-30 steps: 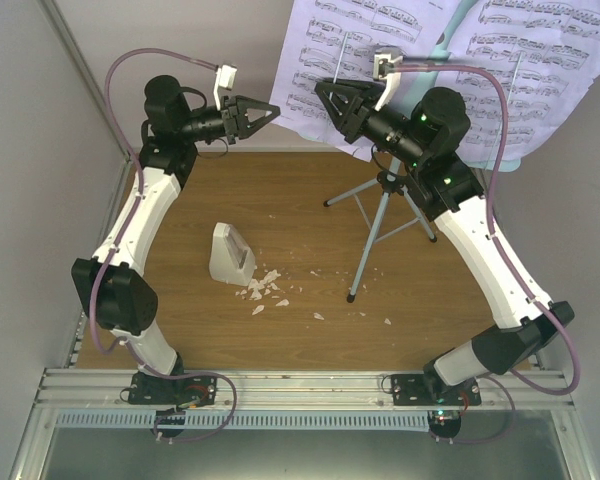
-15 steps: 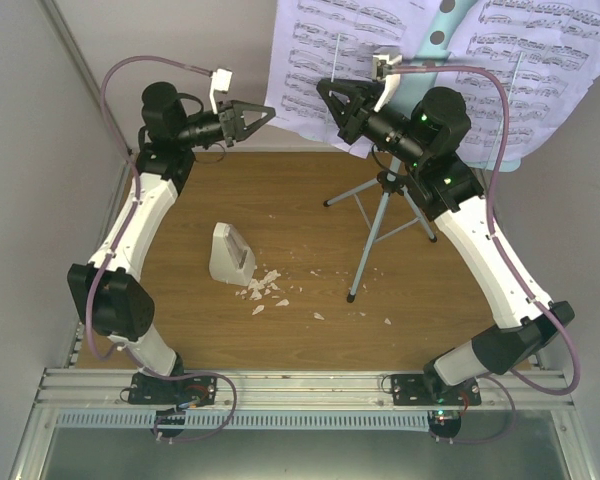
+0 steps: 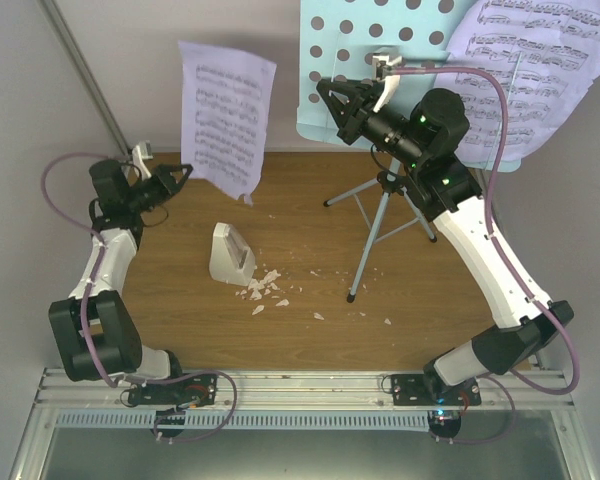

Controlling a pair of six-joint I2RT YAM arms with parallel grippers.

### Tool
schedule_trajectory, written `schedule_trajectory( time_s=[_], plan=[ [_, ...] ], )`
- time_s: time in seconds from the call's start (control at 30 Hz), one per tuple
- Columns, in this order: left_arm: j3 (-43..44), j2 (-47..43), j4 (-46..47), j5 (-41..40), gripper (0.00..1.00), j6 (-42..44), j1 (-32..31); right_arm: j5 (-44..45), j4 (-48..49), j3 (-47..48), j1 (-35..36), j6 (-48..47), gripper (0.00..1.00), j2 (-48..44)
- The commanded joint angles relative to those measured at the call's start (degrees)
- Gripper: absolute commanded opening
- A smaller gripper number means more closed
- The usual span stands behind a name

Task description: Pack up the instrument practice props

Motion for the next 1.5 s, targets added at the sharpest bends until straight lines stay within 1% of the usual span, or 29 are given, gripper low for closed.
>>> schedule_trajectory(
  time_s=[0.0, 0.13, 0.33, 0.5, 0.7, 0.77, 0.83, 0.87, 0.9, 0.93, 0.97, 1.0, 1.07, 1.1, 1.13, 1.2, 1.3, 1.47],
  plan=[
    [-7.59, -1.38, -0.01, -6.99, 0.0, 3.24, 0.5, 1.11, 0.45, -1.18, -0.33, 0.15, 0.01, -0.01],
    [-13.19, 0.11, 3.16, -10.65, 0.0, 2.82, 0.53, 0.49, 0.56, -1.64, -0.34, 0.33, 0.01, -0.37],
    [-16.41, 5.58, 4.83, -13.97, 0.0, 4.96, 0.57, 0.36, 1.05, -2.78, -0.31, 0.54, 0.01, -0.76],
    [-18.12, 10.17, 5.68, -15.43, 0.0, 6.4, 0.53, 0.28, 1.23, -3.07, -0.34, 0.86, 0.0, -0.62],
    [-22.59, 13.9, 9.11, -15.73, 0.0, 6.1, 0.53, -0.06, 1.49, -3.08, -0.34, 1.15, 0.01, -0.65],
    [-22.9, 14.82, 9.28, -15.73, 0.0, 6.34, 0.53, -0.2, 1.54, -3.14, -0.3, 1.38, 0.05, -0.71],
    [-22.87, 15.61, 9.03, -15.56, 0.0, 6.84, 0.53, -0.23, 1.8, -3.38, -0.33, 1.58, 0.13, -0.89],
    [-22.93, 15.76, 8.9, -15.44, 0.02, 6.98, 0.54, -0.31, 1.84, -3.49, -0.34, 1.67, 0.17, -0.92],
    [-23.12, 15.67, 8.84, -15.58, 0.08, 7.11, 0.53, -0.38, 1.85, -3.58, -0.34, 1.7, 0.24, -1.08],
    [-23.32, 15.43, 8.81, -15.74, 0.19, 7.19, 0.54, -0.59, 1.85, -3.6, -0.34, 1.84, 0.31, -1.11],
    [-23.63, 14.97, 8.72, -16.1, 0.29, 7.29, 0.53, -1.23, 1.85, -3.6, -0.34, 1.94, 0.41, -1.26],
    [-23.91, 14.37, 8.57, -16.57, 0.42, 7.28, 0.54, -2.06, 1.85, -3.48, -0.34, 1.89, 0.49, -1.43],
    [-24.75, 12.53, 8.49, -17.26, 0.65, 7.16, 0.65, -4.15, 2.51, -3.83, -0.34, 2.09, 0.62, -2.49],
    [-25.25, 11.37, 8.47, -17.68, 0.73, 7.04, 0.62, -4.87, 3.32, -4.31, -0.32, 2.14, 0.68, -3.17],
    [-25.87, 9.84, 8.37, -18.4, 0.79, 6.94, 0.66, -5.48, 3.45, -4.83, -0.34, 2.12, 0.74, -3.89],
    [-26.72, 6.46, 7.47, -20.27, 0.87, 6.63, 0.78, -6.9, 3.31, -6.02, -0.34, 1.78, 0.82, -5.44],
    [-27.35, 0.42, 5.49, -23.69, 0.98, 6.4, 0.88, -8.99, 2.34, -7.18, -0.33, 0.88, 0.89, -7.4],
    [-27.22, -10.76, 0.6, -29.97, 0.99, 5.74, 0.88, -14.29, -0.83, -8.86, -0.25, -2.49, 0.98, -10.7]
  ],
)
